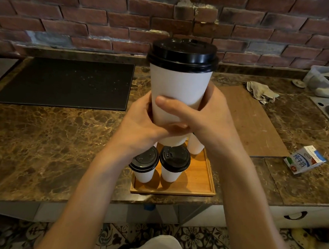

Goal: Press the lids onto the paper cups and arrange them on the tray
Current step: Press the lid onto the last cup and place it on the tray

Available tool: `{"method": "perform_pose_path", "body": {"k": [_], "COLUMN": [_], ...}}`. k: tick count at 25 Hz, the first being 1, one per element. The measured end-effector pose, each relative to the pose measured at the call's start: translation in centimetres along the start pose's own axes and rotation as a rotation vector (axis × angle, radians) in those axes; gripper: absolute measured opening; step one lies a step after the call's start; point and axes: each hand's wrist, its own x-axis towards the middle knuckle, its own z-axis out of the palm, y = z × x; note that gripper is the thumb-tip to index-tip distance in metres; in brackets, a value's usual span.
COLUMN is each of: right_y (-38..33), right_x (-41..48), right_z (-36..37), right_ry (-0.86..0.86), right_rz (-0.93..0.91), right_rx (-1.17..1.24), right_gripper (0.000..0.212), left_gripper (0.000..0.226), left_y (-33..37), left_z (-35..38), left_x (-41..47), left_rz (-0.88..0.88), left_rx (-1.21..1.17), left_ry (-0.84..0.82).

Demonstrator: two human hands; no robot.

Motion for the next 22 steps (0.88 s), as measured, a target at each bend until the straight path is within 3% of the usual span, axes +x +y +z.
{"method": "perform_pose_path", "body": {"k": [7, 22], "right_y": [0.1, -0.6], "right_x": [0.0, 0.0], "right_z": [1.7, 0.3], "right_ry": [0.125, 0.081], "right_rz": [-0.051, -0.062], "right_rx": [-0.102, -0.007], "right_gripper": [0.08, 0.069], "left_gripper": [0.067, 0.062], "left_y": [-0.1, 0.5], "left_z": [1.0, -0.1], "left_x": [0.1, -0.2], "left_rz": [0.006, 0.011], "left_rx": [-0.012, 0.026], "left_ry": [0.149, 0.055]}}
